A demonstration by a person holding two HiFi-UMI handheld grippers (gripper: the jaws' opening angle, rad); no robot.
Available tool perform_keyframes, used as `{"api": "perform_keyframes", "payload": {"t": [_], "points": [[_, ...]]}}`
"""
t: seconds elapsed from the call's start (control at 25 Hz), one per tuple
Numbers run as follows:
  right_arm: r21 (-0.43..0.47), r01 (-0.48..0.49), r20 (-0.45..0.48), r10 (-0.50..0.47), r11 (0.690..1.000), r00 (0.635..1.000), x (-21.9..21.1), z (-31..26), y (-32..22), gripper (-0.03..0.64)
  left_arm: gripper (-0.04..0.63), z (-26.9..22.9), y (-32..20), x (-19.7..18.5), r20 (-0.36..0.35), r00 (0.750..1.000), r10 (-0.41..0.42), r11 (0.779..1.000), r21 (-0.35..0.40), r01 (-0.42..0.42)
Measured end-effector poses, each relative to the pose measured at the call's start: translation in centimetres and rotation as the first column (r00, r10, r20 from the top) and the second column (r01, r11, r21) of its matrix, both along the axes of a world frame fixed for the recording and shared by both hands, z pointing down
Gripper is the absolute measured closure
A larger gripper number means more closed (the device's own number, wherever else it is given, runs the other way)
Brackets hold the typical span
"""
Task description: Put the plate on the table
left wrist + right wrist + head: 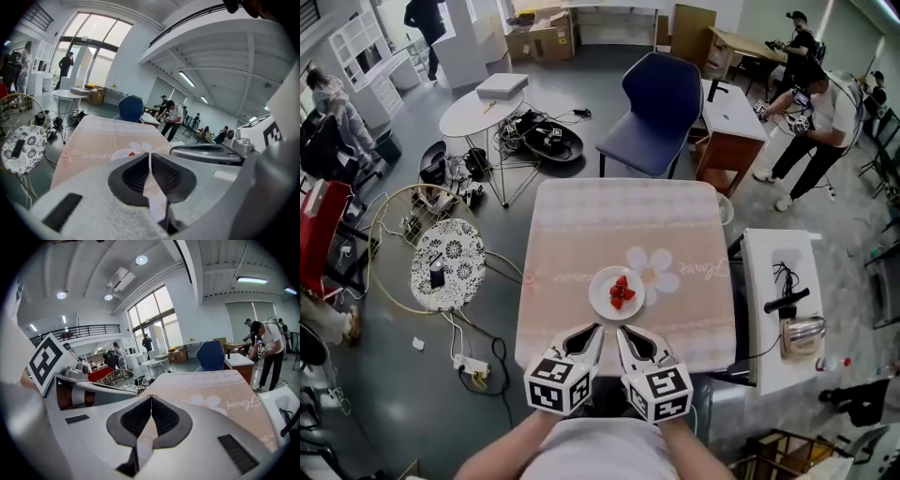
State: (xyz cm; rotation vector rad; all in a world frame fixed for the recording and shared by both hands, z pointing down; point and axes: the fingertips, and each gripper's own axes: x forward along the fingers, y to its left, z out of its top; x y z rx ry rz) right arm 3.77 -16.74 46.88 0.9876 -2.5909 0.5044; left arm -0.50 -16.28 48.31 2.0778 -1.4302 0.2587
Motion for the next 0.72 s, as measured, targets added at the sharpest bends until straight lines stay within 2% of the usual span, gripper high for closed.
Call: {"api": "perform_keyframes", "payload": {"t": [0.2, 0.48, 0.72], "points": [[0.021, -0.026, 0.012, 0.026, 0.999, 1.0, -1.0, -1.3, 2.5, 0.614, 0.589, -1.6, 2.1, -0.3, 0.004, 0.999, 0.04, 0.998, 0.053, -0.04], [0.05, -0.059, 0.051, 0.056, 0.997, 0.997, -1.9, -2.5, 5.7, 0.614, 0.589, -2.9, 4.9, 0.0, 0.05, 0.992, 0.113, 0.986, 0.119, -0.118], [0.086, -0.084, 0.033, 0.081, 0.993, 0.996, -2.3, -3.1, 7.6, 0.614, 0.591, -3.5, 6.8, -0.3, 0.051, 0.992, 0.119, 0.98, 0.152, -0.125]]}}
